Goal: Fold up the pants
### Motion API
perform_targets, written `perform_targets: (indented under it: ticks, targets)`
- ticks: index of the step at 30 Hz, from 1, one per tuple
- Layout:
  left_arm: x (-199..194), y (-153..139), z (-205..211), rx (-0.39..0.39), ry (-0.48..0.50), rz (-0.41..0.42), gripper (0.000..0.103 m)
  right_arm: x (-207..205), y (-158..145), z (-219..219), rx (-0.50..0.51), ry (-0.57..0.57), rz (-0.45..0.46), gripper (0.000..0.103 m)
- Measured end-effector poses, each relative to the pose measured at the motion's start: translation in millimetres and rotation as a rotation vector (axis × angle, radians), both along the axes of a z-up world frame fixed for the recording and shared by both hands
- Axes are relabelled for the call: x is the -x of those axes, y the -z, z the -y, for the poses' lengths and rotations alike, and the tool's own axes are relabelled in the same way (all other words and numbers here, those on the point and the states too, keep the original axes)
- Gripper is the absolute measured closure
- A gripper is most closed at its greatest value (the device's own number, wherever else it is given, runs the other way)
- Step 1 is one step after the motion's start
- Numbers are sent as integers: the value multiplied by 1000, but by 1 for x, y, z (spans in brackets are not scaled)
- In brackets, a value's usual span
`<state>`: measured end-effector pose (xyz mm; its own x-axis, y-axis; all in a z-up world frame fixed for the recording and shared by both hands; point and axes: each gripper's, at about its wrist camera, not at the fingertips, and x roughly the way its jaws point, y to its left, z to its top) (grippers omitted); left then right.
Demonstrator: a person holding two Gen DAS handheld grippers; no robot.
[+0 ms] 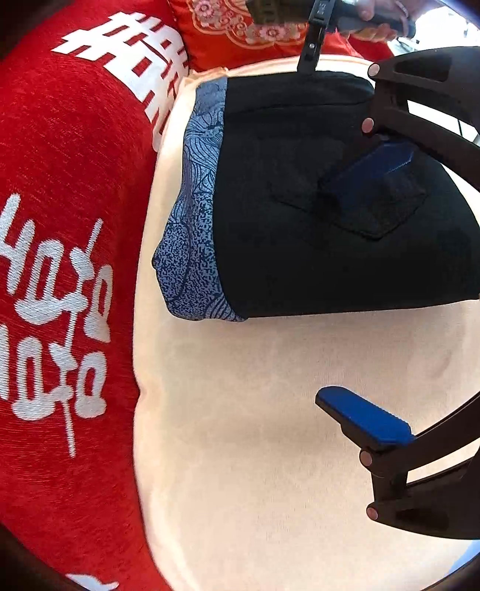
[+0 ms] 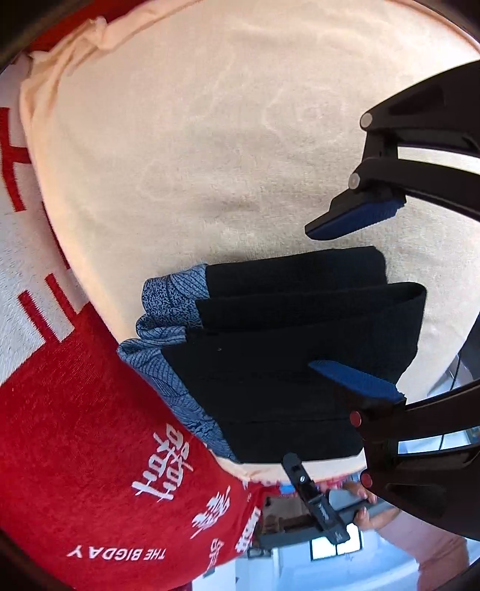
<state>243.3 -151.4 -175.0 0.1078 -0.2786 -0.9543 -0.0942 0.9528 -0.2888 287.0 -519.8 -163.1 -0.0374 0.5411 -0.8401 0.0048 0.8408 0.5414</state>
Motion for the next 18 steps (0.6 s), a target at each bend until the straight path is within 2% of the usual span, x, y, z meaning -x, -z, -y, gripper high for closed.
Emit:
perform_targets:
  ticks: [6, 10, 14, 18]
  targets:
    - [-8, 21, -9, 154, -38, -51, 0, -11, 22, 11, -120, 13, -64, 26]
    - [-17, 29, -1, 180, -8, -52, 0, -22, 34, 10, -232, -15, -78, 26]
    - [-24, 38, 7, 196, 8, -49, 0, -29, 45, 2, -292, -46, -90, 25]
    - [-28, 48, 5, 253, -6, -66, 0, -32, 50, 5, -331, -39, -95, 24]
